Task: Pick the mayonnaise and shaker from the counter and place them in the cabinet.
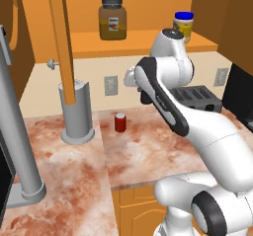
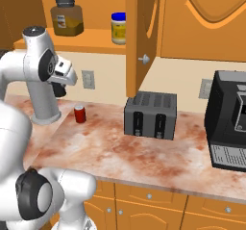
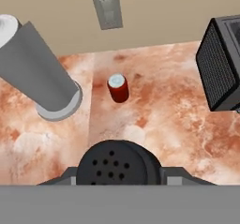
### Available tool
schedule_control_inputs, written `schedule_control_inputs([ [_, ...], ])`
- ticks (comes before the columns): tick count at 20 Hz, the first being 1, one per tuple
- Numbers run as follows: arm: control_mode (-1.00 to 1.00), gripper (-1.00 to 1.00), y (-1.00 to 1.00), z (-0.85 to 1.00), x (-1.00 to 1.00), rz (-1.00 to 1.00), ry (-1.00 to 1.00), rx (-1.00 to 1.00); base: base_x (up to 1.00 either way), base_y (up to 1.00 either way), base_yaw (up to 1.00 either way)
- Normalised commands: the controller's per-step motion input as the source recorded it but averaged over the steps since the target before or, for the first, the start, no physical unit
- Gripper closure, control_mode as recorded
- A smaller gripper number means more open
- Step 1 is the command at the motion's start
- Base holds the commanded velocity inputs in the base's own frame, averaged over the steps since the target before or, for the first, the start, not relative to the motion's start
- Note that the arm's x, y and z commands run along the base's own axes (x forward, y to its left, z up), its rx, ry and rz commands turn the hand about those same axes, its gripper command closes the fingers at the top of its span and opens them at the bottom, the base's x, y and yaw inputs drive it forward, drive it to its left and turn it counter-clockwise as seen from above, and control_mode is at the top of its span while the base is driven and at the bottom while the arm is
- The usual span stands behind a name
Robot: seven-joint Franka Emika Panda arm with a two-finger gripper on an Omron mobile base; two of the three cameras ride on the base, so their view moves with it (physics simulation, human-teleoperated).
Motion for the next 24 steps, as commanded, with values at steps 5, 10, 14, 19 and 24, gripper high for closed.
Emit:
schedule_control_inputs([
  [5,-1.0,1.0,-0.22,0.62,0.03,-0.11,-0.16,0.0,0.0,0.0,0.0],
  [10,-1.0,1.0,-0.24,0.49,0.23,-0.08,-0.14,0.01,0.0,0.0,0.0],
  [14,-1.0,1.0,-0.24,0.41,0.34,-0.06,-0.11,0.01,0.0,0.0,0.0],
  [19,-1.0,1.0,-0.13,0.36,0.36,-0.02,-0.1,0.0,0.0,0.0,0.0],
  [24,-1.0,1.0,0.0,0.36,0.19,-0.01,-0.12,0.0,0.0,0.0,0.0],
])
